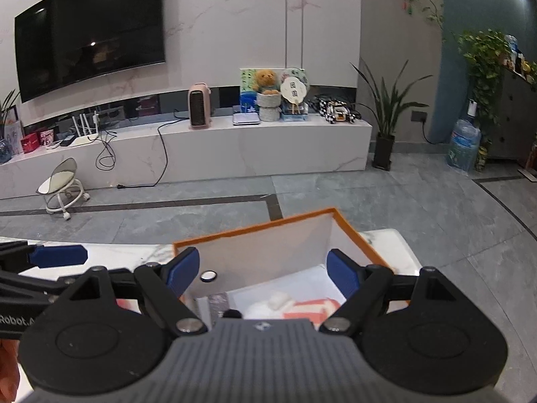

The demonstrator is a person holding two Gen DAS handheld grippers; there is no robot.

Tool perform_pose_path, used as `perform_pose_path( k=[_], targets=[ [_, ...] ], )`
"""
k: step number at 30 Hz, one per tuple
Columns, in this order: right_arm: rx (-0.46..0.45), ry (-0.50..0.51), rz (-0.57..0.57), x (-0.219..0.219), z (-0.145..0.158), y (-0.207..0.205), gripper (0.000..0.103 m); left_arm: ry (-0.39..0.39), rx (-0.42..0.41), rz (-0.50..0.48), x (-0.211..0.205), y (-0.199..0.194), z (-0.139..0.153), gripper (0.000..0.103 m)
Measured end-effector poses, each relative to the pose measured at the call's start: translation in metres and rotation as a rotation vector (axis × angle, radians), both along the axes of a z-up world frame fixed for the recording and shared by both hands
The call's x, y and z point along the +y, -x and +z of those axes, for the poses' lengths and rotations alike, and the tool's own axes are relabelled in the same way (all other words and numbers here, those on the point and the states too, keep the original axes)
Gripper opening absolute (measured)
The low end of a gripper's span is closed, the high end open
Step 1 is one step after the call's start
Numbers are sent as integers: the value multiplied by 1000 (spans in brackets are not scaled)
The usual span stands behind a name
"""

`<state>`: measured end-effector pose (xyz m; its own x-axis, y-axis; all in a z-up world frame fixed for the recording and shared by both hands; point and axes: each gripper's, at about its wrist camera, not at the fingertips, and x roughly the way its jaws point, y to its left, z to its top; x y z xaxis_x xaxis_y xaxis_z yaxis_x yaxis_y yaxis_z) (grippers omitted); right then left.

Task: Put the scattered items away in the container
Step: 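Move the left tool to the pink fluffy plush while the right tool moves to the crocheted fruit, then grasp the pink fluffy plush with the left tool while the right tool approaches the crocheted fruit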

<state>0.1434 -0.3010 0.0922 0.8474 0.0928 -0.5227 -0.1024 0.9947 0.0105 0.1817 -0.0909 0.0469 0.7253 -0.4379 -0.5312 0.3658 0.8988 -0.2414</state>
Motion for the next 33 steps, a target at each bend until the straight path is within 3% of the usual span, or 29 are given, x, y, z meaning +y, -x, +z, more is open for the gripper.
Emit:
perform_pose_path(
  k=[25,33],
  targets=[
    [-75,51,185,71,-1,7,88,-55,73,227,91,4,-38,103],
    [-81,55,240,88,-8,6,88,-105,117,211,97,1,-58,103]
  ],
)
